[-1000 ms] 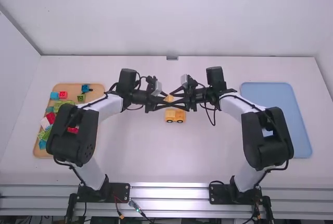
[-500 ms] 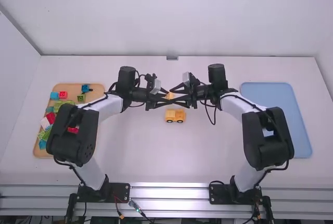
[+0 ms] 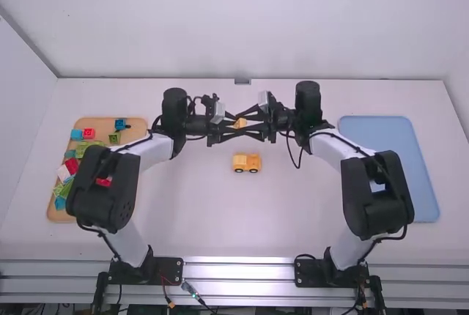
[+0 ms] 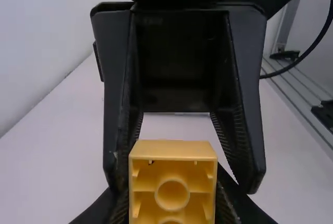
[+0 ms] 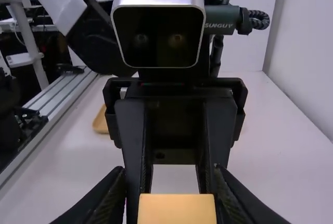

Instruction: Assemble lego blocks to make yellow taxi

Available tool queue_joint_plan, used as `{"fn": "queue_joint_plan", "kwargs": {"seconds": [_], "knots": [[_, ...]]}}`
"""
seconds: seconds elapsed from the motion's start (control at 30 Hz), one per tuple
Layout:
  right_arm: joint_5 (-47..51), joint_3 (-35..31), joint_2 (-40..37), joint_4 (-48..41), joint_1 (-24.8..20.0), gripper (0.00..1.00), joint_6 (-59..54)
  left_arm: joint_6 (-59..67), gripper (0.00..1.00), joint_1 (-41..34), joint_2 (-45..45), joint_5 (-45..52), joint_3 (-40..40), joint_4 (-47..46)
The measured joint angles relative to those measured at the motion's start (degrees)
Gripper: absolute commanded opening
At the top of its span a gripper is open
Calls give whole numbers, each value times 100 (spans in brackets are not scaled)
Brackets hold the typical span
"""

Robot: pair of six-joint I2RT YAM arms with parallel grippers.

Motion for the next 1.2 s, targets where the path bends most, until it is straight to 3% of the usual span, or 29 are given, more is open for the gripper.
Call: {"fn": "queue_joint_plan", "kwargs": {"seconds": [0.3, 0.6, 0.97, 1.2], "knots": [[-74, 39, 0, 120, -11, 36, 273, -621, 2, 2, 35, 155, -13, 372], [-96, 42, 0, 136, -22, 41, 348, -686, 2, 2, 35, 203, -13, 284], [-50, 44, 0, 140, -22, 30, 372, -723, 2, 2, 35, 177, -15, 286], [-48, 46, 0, 166, -22, 37, 369, -750, 2, 2, 35, 168, -26, 354]]}}
